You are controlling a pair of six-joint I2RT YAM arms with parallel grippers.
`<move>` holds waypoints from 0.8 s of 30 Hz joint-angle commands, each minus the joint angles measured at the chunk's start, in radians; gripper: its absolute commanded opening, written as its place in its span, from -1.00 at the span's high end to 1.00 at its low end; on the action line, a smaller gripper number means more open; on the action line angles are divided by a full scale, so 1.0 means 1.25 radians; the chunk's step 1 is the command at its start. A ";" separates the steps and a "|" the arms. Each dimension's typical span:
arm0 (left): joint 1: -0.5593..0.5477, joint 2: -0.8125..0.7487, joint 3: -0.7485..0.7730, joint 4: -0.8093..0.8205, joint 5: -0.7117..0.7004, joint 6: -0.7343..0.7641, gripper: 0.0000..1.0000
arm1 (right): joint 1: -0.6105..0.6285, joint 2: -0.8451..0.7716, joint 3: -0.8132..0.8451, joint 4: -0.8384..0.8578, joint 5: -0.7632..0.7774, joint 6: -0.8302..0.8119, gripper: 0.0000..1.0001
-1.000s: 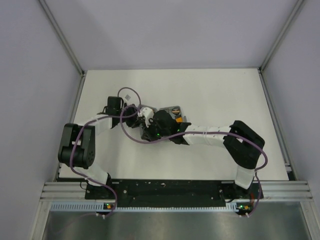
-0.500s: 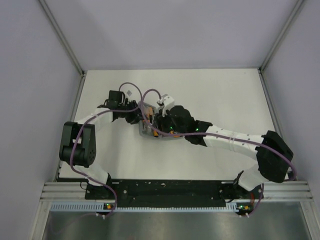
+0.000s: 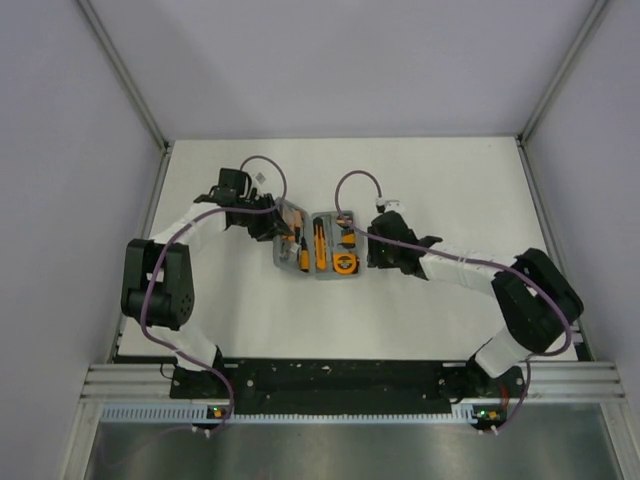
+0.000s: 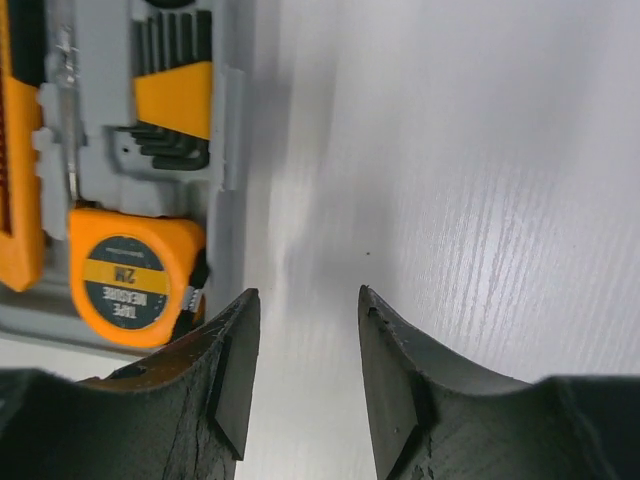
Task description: Pack the tool kit
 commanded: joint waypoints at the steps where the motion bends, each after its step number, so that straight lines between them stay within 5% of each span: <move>1: -0.005 -0.002 0.060 -0.030 -0.012 0.040 0.42 | -0.006 0.064 0.052 -0.015 -0.003 0.025 0.15; 24: -0.075 0.033 0.137 -0.062 0.048 0.028 -0.07 | 0.031 0.189 0.185 -0.029 -0.079 0.056 0.24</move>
